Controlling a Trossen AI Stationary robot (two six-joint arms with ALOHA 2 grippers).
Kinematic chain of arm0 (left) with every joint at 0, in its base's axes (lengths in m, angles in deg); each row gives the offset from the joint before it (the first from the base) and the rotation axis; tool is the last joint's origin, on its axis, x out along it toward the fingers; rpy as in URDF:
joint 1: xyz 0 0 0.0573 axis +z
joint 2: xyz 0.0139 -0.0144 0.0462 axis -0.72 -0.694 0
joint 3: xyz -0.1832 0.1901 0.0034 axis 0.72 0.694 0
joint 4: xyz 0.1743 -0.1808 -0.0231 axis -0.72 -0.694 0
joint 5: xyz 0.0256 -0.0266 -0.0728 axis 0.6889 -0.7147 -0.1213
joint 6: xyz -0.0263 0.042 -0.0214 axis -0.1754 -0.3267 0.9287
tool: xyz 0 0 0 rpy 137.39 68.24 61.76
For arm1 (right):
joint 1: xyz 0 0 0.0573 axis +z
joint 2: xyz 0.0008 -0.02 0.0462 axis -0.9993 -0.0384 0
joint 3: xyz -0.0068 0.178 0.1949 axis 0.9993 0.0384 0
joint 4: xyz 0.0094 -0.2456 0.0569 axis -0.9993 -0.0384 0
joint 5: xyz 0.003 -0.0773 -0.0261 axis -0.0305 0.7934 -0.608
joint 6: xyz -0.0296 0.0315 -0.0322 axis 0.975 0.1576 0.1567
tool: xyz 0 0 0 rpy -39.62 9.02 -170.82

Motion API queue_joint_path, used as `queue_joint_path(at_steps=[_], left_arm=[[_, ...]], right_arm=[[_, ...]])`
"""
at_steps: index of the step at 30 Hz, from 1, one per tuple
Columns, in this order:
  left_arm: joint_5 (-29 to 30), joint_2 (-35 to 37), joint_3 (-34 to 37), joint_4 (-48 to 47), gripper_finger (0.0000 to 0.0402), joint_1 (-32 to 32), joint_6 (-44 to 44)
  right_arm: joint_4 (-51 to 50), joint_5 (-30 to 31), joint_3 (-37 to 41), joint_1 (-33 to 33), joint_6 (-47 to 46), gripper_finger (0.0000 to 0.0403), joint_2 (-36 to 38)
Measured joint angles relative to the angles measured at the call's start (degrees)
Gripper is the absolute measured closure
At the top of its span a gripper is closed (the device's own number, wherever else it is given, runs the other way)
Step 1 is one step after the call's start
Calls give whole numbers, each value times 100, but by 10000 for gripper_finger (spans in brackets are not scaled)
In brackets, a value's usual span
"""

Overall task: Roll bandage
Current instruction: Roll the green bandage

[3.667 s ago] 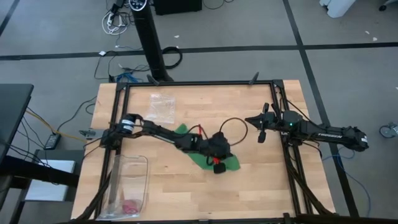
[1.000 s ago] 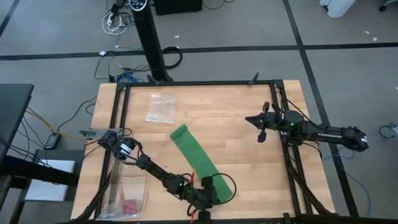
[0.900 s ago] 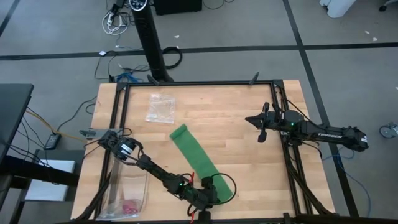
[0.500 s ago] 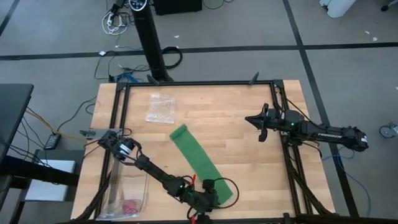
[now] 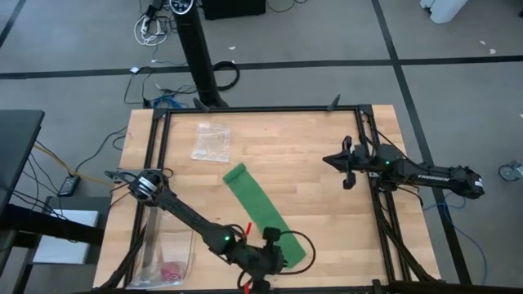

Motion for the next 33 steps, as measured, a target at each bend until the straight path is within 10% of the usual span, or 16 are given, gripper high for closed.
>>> queue_joint_path(at_steps=[15,25,33], left_arm=[[219,31,459,549,395,147,-30],[-185,37,1659,3319,395,550,44],[1612,1091,2926,3152,396,614,1484]], right_arm=[[199,-1217,0,143,-21,399,-268],[453,-1303,0,372,117,398,-861],[545,-1173,-18,575,136,371,-1177]])
